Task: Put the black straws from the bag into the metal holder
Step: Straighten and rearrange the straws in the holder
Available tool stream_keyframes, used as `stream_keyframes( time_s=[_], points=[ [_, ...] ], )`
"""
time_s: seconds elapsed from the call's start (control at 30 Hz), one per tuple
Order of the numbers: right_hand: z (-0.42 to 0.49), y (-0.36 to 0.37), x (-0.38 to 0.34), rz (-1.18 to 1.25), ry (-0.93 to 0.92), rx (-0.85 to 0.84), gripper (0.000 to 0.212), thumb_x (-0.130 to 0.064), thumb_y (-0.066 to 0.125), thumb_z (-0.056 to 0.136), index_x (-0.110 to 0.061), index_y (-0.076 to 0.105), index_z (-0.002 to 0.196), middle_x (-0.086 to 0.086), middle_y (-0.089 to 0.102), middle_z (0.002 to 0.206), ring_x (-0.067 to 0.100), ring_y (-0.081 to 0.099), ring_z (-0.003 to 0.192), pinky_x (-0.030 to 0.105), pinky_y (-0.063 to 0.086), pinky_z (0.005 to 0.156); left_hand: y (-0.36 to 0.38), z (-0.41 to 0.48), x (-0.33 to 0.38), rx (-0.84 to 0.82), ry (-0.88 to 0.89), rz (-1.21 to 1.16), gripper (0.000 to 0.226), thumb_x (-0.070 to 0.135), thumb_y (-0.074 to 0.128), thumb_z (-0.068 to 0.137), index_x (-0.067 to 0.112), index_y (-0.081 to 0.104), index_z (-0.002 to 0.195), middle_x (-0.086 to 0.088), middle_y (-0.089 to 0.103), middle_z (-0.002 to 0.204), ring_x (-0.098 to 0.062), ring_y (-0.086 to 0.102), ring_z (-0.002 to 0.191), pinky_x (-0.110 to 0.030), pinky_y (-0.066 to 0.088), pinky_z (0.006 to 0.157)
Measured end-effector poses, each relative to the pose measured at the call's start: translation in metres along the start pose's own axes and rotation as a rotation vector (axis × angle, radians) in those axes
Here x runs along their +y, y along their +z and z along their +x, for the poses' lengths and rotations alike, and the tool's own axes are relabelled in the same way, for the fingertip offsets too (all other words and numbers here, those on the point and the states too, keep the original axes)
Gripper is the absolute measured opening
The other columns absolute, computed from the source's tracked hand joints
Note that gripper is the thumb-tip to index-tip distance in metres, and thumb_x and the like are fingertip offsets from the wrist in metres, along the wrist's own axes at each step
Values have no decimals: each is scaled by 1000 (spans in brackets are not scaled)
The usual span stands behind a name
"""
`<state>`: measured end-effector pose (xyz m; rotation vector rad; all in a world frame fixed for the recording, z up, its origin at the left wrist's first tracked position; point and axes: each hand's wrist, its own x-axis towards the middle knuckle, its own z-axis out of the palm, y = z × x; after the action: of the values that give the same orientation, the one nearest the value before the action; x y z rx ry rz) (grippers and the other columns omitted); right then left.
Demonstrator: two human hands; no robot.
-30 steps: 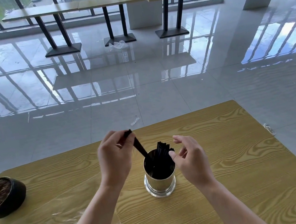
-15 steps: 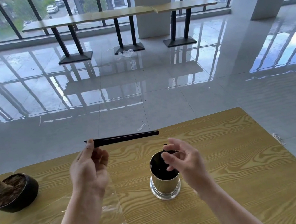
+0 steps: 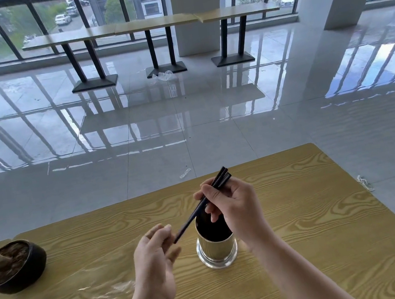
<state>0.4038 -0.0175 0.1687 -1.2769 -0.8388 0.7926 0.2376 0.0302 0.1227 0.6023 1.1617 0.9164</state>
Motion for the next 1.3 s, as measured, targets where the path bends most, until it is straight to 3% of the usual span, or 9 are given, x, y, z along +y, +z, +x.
stream_keyframes(
  time_s=[0.1,0.2,0.27,0.33,0.53,0.6,0.77,1.07,1.3],
  points=[
    [3,-7,-7,-101,4,-76,8,-15,68,97,-9,72,91,8,79,84,20,63,53,33,55,50,9,-2,13,-345,301,487,29,32,64,93,24,65,121,5,72,117,-9,66,109,-23,52,84],
    [5,-10,-10,-158,-4,-85,6,-18,71,95,-13,73,91,4,80,82,27,67,52,42,59,53,28,-2,18,-708,313,564,30,31,63,94,11,67,116,-8,75,103,-21,71,98,-33,56,89],
    [5,-10,-11,-158,-17,-67,5,-17,72,94,-14,73,90,4,80,81,29,65,51,41,56,51,36,-1,16,-711,381,545,20,27,63,95,10,70,100,-10,70,81,-25,65,75,-38,55,75],
    [5,-11,-12,-153,-26,-68,4,-18,75,92,-16,73,89,7,79,81,26,60,51,37,52,50,37,2,11,-732,414,516,13,23,60,95,15,69,90,-6,62,69,-18,56,62,-31,47,62],
    [4,-22,-9,-50,-83,-73,15,-34,74,87,-23,74,97,19,76,84,23,55,54,34,51,54,36,7,3,-838,303,399,21,22,56,99,9,71,107,-8,61,71,-16,50,58,-23,43,57],
    [3,-25,-8,-85,-123,-67,10,-31,72,89,-23,76,94,22,74,80,23,55,52,34,51,53,38,6,3,-876,295,403,22,25,54,99,14,73,99,-9,64,73,-17,51,60,-24,44,58],
    [4,-28,-7,-323,-176,73,29,-47,71,84,-18,74,85,7,72,65,16,59,47,46,55,52,50,8,-1,-860,305,430,23,22,50,101,16,71,91,-10,69,79,-17,57,66,-22,47,65],
    [10,-36,18,-642,-309,150,20,-26,71,94,-14,68,78,1,63,55,22,59,48,44,51,48,70,33,-24,-603,477,711,20,21,60,97,35,74,97,9,75,92,-12,69,92,-40,56,88],
    [10,-35,47,-679,-269,166,13,-26,73,92,-19,71,81,-3,68,59,17,64,51,42,53,48,66,46,-33,-368,632,791,10,22,79,82,31,80,87,11,69,85,-7,65,81,-36,56,76]
  ],
)
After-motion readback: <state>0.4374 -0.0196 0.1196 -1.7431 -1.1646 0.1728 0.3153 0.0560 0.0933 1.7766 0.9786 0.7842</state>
